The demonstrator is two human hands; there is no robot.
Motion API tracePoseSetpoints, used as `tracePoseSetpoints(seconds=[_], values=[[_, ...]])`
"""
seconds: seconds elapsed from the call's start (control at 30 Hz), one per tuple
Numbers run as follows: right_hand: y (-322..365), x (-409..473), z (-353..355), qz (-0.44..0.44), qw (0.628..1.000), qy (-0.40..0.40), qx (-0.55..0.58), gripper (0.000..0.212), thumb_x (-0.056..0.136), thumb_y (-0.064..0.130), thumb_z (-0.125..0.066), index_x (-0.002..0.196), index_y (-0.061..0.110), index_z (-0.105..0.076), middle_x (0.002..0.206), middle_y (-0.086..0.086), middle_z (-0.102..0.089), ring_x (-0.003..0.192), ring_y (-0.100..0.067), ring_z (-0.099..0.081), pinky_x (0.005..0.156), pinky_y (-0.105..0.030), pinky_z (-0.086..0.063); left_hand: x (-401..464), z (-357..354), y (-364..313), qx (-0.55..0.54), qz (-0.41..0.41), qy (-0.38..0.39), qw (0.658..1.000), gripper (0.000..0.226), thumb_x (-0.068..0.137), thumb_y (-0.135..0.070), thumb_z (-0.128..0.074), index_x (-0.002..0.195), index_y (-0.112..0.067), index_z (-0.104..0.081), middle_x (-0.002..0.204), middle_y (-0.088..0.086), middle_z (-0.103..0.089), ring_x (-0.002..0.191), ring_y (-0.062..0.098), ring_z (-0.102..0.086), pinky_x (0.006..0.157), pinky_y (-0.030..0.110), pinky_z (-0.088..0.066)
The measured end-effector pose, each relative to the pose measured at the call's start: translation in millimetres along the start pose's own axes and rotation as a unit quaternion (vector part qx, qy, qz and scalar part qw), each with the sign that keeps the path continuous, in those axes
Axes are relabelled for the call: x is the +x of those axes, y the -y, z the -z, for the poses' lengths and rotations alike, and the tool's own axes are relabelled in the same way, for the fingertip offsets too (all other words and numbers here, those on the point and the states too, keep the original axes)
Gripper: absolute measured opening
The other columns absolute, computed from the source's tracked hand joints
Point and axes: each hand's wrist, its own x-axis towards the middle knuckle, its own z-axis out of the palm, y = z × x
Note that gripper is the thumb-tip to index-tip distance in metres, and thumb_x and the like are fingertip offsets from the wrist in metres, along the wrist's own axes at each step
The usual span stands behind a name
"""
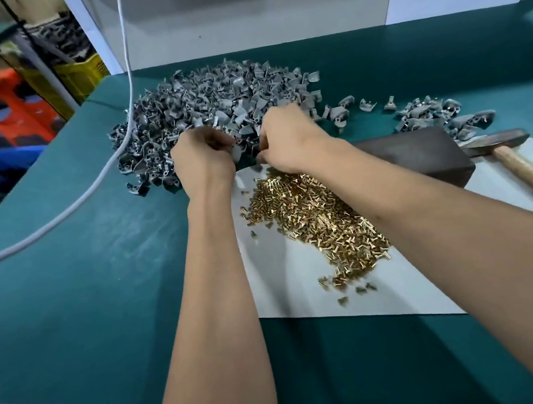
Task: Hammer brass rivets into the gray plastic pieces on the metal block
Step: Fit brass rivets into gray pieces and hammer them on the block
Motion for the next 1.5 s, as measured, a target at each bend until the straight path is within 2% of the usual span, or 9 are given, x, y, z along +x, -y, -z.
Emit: tracePoseSetpoints(seconds=[0.07, 0.17, 0.3, 0.53, 0.73, 0.9, 1.13, 1.37, 1.5], values=[[6, 7, -4, 0.0, 1.0, -0.007, -0.03, 0.005, 0.091, 0.009, -0.072, 0.094, 0.007, -0.07, 0.093, -0.011, -0.064, 0.082, -0.027, -0.062, 0.071, -0.031, -0.053, 0, -1, 1, 0.004, -0.008, -0.001, 1.0, 0.038, 0.07, 0.012, -0.057, 0.072, -0.022, -0.075, 0.063, -0.013, -0.067, 0.058, -0.002, -0.061, 0.049, 0.007, -0.04], [14, 17, -6, 0.0, 0.998, -0.012, -0.06, 0.032, 0.088, 0.009, -0.073, 0.069, 0.01, -0.047, 0.076, -0.005, -0.053, 0.063, -0.019, -0.052, 0.061, -0.031, -0.042, 3, -1, 3, 0.012, -0.005, -0.007, 1.0, 0.034, 0.072, 0.008, -0.061, 0.076, -0.021, -0.077, 0.074, -0.009, -0.072, 0.073, 0.008, -0.069, 0.061, 0.014, -0.048], [22, 22, -4, 0.007, 0.997, 0.001, -0.082, 0.031, 0.086, 0.002, -0.068, 0.068, 0.01, -0.044, 0.074, -0.007, -0.049, 0.06, -0.017, -0.047, 0.058, -0.033, -0.041, 5, -2, 4, 0.028, -0.011, -0.013, 0.999, 0.036, 0.076, 0.008, -0.058, 0.078, -0.022, -0.078, 0.081, -0.007, -0.074, 0.082, 0.015, -0.071, 0.076, 0.025, -0.056], [24, 27, 2, 0.031, 0.992, 0.044, -0.118, 0.028, 0.086, -0.001, -0.063, 0.07, 0.01, -0.044, 0.075, -0.007, -0.047, 0.058, -0.018, -0.045, 0.045, -0.026, -0.031, 4, -1, 4, 0.033, -0.027, -0.019, 0.999, 0.037, 0.077, 0.007, -0.056, 0.079, -0.024, -0.077, 0.077, -0.011, -0.069, 0.08, 0.011, -0.068, 0.07, 0.02, -0.048], [19, 29, 4, 0.104, 0.977, 0.111, -0.15, 0.027, 0.084, 0.011, -0.077, 0.072, 0.012, -0.054, 0.075, -0.007, -0.057, 0.066, -0.023, -0.058, 0.053, -0.029, -0.042, 5, -2, 7, 0.015, -0.03, -0.017, 0.999, 0.034, 0.075, 0.006, -0.059, 0.077, -0.022, -0.079, 0.078, -0.011, -0.072, 0.078, 0.008, -0.069, 0.065, 0.013, -0.047], [1, 25, 12, 0.14, 0.972, 0.123, -0.144, 0.023, 0.092, 0.009, -0.066, 0.072, 0.014, -0.058, 0.072, -0.002, -0.06, 0.063, -0.016, -0.055, 0.053, -0.029, -0.04, 4, -3, 7, 0.008, -0.03, 0.001, 1.0, 0.034, 0.077, 0.006, -0.058, 0.075, -0.022, -0.078, 0.078, -0.01, -0.073, 0.078, 0.011, -0.071, 0.073, 0.029, -0.061], [-31, 8, 47, 0.159, 0.946, 0.278, 0.046, 0.006, 0.089, 0.008, -0.076, 0.086, 0.014, -0.076, 0.067, 0.004, -0.074, 0.06, -0.005, -0.067, 0.057, -0.018, -0.053, 4, -4, 4, 0.019, -0.018, -0.006, 1.0, 0.035, 0.081, 0.006, -0.061, 0.073, -0.025, -0.076, 0.076, -0.012, -0.073, 0.077, 0.011, -0.072, 0.068, 0.025, -0.056], [-38, 7, 55, 0.155, 0.954, 0.251, 0.055, 0.008, 0.089, 0.01, -0.078, 0.084, 0.016, -0.076, 0.067, 0.005, -0.072, 0.06, -0.005, -0.064, 0.06, -0.023, -0.054, 1, -2, -3, 0.022, 0.002, -0.033, 0.999, 0.021, 0.081, 0.001, -0.069, 0.079, -0.019, -0.066, 0.078, -0.007, -0.068, 0.073, 0.008, -0.066, 0.064, 0.026, -0.058], [-29, 9, 52, 0.156, 0.959, 0.235, 0.011, 0.001, 0.088, 0.021, -0.08, 0.087, 0.02, -0.079, 0.073, 0.002, -0.075, 0.064, -0.007, -0.067, 0.066, -0.027, -0.056, -1, -1, -5, 0.036, -0.001, -0.05, 0.998, 0.016, 0.082, -0.006, -0.074, 0.079, -0.018, -0.063, 0.073, -0.008, -0.063, 0.062, 0.003, -0.054, 0.052, 0.015, -0.044]])
